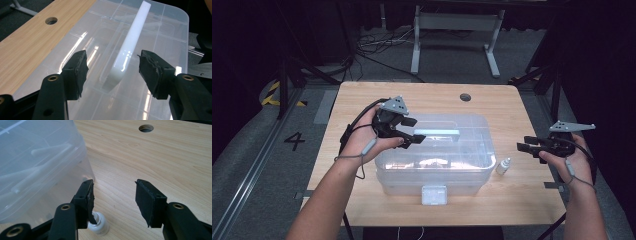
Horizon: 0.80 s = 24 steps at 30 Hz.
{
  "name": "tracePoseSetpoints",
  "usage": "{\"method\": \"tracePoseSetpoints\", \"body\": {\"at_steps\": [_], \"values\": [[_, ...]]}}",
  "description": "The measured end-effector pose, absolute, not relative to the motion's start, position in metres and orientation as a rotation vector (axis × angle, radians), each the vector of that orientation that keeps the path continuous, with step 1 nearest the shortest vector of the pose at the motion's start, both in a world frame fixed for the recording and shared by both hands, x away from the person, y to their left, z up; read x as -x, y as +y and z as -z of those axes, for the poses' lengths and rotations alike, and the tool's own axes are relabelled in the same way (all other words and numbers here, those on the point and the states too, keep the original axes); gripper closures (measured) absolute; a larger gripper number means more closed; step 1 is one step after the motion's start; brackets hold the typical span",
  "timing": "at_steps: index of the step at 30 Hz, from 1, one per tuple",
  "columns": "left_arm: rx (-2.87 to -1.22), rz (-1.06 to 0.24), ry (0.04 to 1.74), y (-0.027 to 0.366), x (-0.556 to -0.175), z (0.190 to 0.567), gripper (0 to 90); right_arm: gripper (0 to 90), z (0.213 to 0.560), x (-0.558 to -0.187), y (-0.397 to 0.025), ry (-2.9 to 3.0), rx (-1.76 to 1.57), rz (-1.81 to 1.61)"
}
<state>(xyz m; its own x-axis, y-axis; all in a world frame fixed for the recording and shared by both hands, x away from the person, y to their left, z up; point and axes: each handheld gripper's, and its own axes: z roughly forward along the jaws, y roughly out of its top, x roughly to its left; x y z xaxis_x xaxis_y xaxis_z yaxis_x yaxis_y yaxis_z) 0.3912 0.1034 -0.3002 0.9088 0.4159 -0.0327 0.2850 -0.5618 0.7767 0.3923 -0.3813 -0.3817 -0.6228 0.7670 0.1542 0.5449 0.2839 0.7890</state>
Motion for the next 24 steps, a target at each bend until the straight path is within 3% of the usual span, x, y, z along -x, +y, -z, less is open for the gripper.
{"method": "tracePoseSetpoints", "body": {"at_steps": [7,9,12,24], "values": [[-2.238,-0.188,0.448,0.0969,-0.3924,0.3062,51.5,50.7,0.3805,-0.3916,-0.3814,2.294,-1.196,-1.267],[-2.271,-0.187,0.434,0.095,-0.3921,0.3083,62.5,51.0,0.3802,-0.3913,-0.3813,2.295,-1.195,-1.267],[-2.285,-0.219,0.435,0.0953,-0.3919,0.3086,70.9,51.2,0.3792,-0.3906,-0.3812,2.297,-1.191,-1.275],[-2.323,-0.226,0.427,0.0928,-0.3941,0.3035,72.4,53.1,0.3757,-0.3868,-0.3789,2.298,-1.16,-1.289]]}}
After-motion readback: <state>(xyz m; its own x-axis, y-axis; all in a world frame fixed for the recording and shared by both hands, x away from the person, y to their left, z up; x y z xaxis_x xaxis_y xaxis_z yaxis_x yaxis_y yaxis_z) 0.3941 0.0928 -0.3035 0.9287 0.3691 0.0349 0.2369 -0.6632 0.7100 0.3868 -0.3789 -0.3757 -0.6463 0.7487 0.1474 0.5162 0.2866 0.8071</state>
